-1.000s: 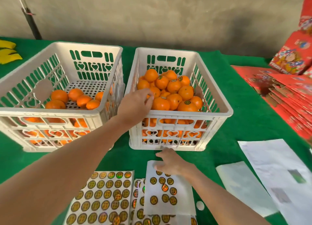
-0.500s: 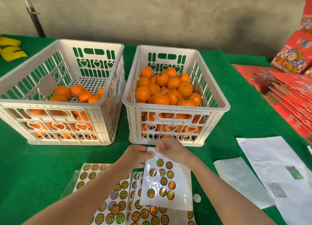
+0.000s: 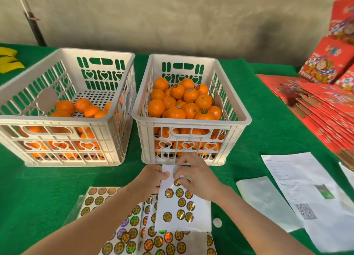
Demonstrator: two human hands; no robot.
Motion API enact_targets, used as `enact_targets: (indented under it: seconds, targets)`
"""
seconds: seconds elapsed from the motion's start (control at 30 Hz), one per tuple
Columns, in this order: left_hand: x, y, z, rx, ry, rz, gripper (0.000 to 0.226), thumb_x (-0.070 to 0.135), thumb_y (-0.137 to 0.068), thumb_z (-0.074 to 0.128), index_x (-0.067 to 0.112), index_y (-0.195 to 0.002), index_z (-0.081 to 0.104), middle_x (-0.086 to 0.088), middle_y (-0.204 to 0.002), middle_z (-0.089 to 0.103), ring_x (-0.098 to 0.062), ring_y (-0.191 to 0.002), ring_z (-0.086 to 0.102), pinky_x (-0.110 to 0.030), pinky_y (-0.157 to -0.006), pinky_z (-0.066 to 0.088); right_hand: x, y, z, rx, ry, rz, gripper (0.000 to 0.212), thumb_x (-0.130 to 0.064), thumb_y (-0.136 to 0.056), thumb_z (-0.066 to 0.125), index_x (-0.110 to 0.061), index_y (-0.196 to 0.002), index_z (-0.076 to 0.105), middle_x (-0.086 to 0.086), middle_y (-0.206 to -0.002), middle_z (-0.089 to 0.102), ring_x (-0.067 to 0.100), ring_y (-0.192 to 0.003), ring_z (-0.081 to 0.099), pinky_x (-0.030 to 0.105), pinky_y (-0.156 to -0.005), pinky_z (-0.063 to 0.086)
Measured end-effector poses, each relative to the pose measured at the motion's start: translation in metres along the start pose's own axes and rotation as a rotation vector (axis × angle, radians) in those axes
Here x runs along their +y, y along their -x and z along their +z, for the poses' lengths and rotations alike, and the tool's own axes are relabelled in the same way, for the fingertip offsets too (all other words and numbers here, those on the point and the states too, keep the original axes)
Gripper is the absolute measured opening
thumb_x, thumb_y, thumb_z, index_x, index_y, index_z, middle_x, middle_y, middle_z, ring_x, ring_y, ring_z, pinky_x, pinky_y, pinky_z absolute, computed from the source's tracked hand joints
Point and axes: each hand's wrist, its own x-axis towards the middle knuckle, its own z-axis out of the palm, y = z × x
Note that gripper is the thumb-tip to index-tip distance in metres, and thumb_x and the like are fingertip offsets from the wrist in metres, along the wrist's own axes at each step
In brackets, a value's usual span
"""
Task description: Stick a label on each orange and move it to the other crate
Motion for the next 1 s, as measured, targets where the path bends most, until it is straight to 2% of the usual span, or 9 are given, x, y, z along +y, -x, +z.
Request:
enact_targets:
  seconds: [0.27, 0.37, 0.4, 0.5, 0.57, 0.67, 0.73, 0.9, 1.0]
  targets:
    - [-0.010, -0.004, 0.000, 0.030, -0.209, 0.062, 0.013, 0.001, -0.091, 0.056, 0.000, -0.101, 0.064, -0.016, -0.098, 0.067, -0.028, -0.091, 0.066, -0.043, -0.088, 0.054, -0.003, -0.003, -0.006, 0.154, -0.274, 0.173, 0.009, 0.002, -0.076, 0.071, -0.006, -0.076, 0.069, 0.007, -0.092, 0.058, 0.021, -0.095, 0.053, 0.027, -0.086, 0.038]
    - [-0.010, 0.003, -0.008, 0.177, -0.829, 0.395, 0.037, 0.017, -0.089, 0.061, 0.013, -0.125, 0.053, -0.002, -0.118, 0.057, -0.017, -0.102, 0.058, -0.029, -0.092, 0.047, -0.015, -0.012, -0.013, 0.204, -0.355, 0.180, 0.009, 0.003, -0.077, 0.070, -0.004, -0.075, 0.068, 0.005, -0.084, 0.059, 0.020, -0.086, 0.055, 0.033, -0.079, 0.045]
    - [-0.004, 0.009, -0.013, 0.248, -0.883, 0.572, 0.040, 0.018, -0.089, 0.062, 0.016, -0.128, 0.053, 0.002, -0.119, 0.057, -0.012, -0.099, 0.058, -0.026, -0.089, 0.048, -0.021, -0.016, -0.016, 0.229, -0.377, 0.164, 0.009, 0.003, -0.077, 0.070, -0.005, -0.074, 0.067, 0.004, -0.081, 0.059, 0.018, -0.082, 0.054, 0.030, -0.075, 0.044]
    - [0.028, 0.033, -0.039, 0.279, -0.696, 0.973, 0.021, 0.004, -0.086, 0.065, 0.015, -0.104, 0.066, 0.020, -0.077, 0.063, 0.000, -0.057, 0.057, -0.010, -0.056, 0.046, -0.047, -0.039, -0.029, 0.335, -0.430, 0.075, 0.008, 0.001, -0.078, 0.067, -0.006, -0.074, 0.066, 0.006, -0.073, 0.058, 0.019, -0.071, 0.052, 0.029, -0.064, 0.043]
    - [0.054, 0.046, -0.060, 0.323, -0.535, 1.022, 0.018, 0.002, -0.087, 0.063, 0.019, -0.094, 0.065, 0.017, -0.063, 0.063, 0.000, -0.048, 0.055, -0.008, -0.047, 0.041, -0.067, -0.063, -0.035, 0.409, -0.476, 0.014, 0.006, 0.002, -0.078, 0.066, -0.003, -0.075, 0.064, 0.008, -0.073, 0.059, 0.019, -0.067, 0.054, 0.029, -0.061, 0.045]
    - [0.091, 0.055, -0.090, 0.373, -0.309, 0.966, 0.018, 0.003, -0.091, 0.058, 0.020, -0.091, 0.063, 0.004, -0.068, 0.068, -0.006, -0.050, 0.058, -0.016, -0.047, 0.045, -0.094, -0.107, -0.032, 0.502, -0.517, -0.077, 0.003, -0.002, -0.083, 0.063, -0.003, -0.079, 0.062, 0.001, -0.077, 0.060, 0.007, -0.069, 0.054, 0.015, -0.063, 0.044]
    - [0.108, 0.056, -0.114, 0.393, -0.204, 0.947, 0.021, 0.000, -0.093, 0.054, 0.019, -0.093, 0.063, 0.000, -0.073, 0.069, -0.011, -0.055, 0.061, -0.019, -0.049, 0.048, -0.107, -0.141, -0.024, 0.527, -0.549, -0.101, 0.006, -0.006, -0.086, 0.059, -0.001, -0.089, 0.062, 0.003, -0.084, 0.062, 0.007, -0.076, 0.057, 0.015, -0.068, 0.047]
    - [0.134, 0.053, -0.196, 0.560, -0.030, 0.927, 0.034, -0.008, -0.094, 0.044, 0.020, -0.093, 0.062, -0.002, -0.091, 0.068, -0.014, -0.068, 0.064, -0.024, -0.058, 0.055, -0.121, -0.226, 0.008, 0.452, -0.533, -0.033, 0.043, 0.001, -0.094, 0.046, -0.007, -0.136, 0.039, 0.011, -0.120, 0.060, 0.011, -0.110, 0.056, 0.026, -0.092, 0.048]
    - [0.143, 0.048, -0.248, 0.648, 0.028, 0.925, 0.042, -0.014, -0.091, 0.040, 0.021, -0.087, 0.062, -0.004, -0.089, 0.067, -0.017, -0.067, 0.062, -0.019, -0.052, 0.051, -0.122, -0.272, 0.030, 0.412, -0.488, 0.034, 0.054, 0.003, -0.092, 0.039, -0.014, -0.143, 0.030, 0.008, -0.121, 0.058, 0.007, -0.110, 0.052, 0.011, -0.093, 0.040]
